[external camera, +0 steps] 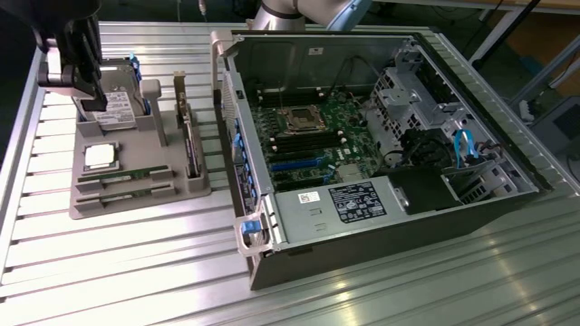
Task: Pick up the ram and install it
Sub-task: 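Pick up the ram and move it above insertion slot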
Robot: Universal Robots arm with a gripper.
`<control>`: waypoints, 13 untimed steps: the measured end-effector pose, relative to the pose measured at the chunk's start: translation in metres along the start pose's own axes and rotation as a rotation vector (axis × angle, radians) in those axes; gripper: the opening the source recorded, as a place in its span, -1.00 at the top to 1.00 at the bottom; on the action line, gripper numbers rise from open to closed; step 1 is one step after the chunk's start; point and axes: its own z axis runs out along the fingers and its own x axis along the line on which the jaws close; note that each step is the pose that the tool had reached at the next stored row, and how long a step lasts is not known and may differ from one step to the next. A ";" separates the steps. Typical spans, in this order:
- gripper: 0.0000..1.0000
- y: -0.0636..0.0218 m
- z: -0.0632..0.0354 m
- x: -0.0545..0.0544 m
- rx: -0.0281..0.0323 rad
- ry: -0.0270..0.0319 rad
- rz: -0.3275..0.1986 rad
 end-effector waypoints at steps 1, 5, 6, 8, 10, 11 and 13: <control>0.80 0.0000 0.0001 0.000 -0.0002 0.0001 0.000; 0.80 0.0000 0.0003 0.000 0.0000 -0.0001 0.000; 0.80 0.0000 0.0003 0.000 -0.0001 0.0000 0.000; 0.80 0.0001 0.0003 0.000 0.0000 0.0000 0.000; 0.80 0.0000 0.0003 0.000 0.0000 0.0000 0.000; 0.80 0.0000 0.0003 0.000 -0.0001 -0.0001 0.000; 0.77 0.0001 0.0003 0.000 0.0000 -0.0001 0.000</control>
